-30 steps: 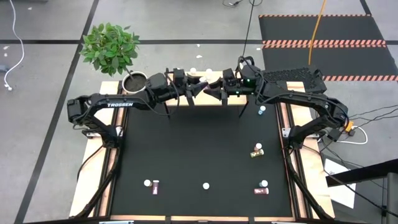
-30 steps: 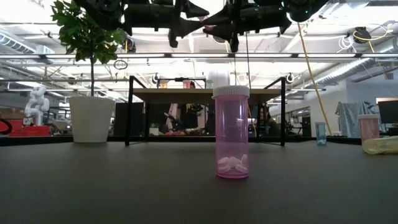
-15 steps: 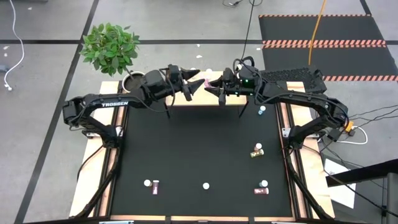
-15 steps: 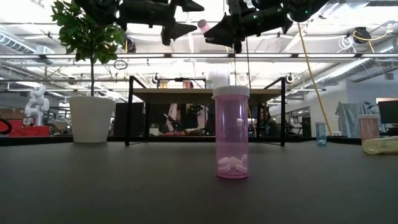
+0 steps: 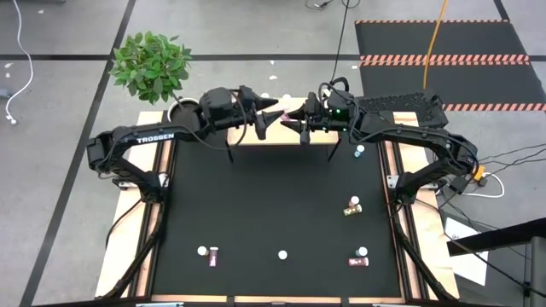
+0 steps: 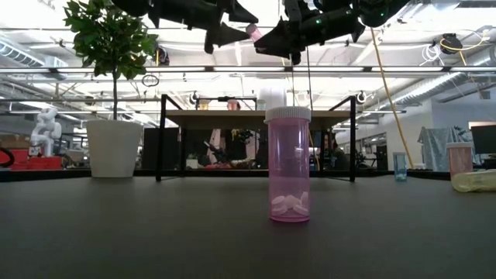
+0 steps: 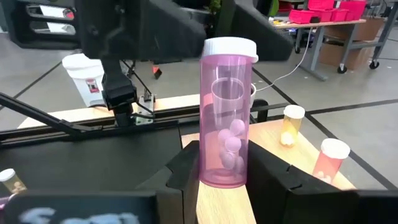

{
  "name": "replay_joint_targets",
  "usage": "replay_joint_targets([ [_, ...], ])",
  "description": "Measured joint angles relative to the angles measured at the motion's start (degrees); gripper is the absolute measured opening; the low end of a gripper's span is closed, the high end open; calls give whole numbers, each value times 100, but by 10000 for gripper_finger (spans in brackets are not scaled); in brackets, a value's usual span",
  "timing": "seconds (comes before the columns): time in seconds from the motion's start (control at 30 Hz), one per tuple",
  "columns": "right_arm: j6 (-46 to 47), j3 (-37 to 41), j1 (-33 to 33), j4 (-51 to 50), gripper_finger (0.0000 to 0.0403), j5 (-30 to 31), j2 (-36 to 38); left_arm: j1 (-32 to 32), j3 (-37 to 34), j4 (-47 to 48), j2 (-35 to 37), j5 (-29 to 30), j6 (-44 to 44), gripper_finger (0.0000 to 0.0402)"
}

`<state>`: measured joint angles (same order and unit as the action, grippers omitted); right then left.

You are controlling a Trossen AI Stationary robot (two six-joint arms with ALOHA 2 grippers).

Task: Pick and place medicine bottles onto shelf by color
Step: Put the top pink pill bottle on the shelf

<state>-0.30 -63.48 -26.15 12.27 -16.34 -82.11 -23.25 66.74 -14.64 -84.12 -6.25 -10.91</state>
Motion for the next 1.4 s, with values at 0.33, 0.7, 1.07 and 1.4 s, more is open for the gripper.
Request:
replay_joint_targets([
  [0.33, 0, 0, 0, 7, 102, 1, 0, -153, 98, 244, 2, -483, 9, 165],
  [0.7, -38, 0, 2, 11, 102, -22, 9, -151, 98, 252, 0, -723, -13, 124],
  [1.07, 197, 7, -75, -429, 143, 127, 248, -148, 98, 212, 0, -748, -22, 130],
  [1.4, -452, 2, -315, -2180, 209, 1483, 1409, -269, 247, 112, 0, -762, 88, 131],
])
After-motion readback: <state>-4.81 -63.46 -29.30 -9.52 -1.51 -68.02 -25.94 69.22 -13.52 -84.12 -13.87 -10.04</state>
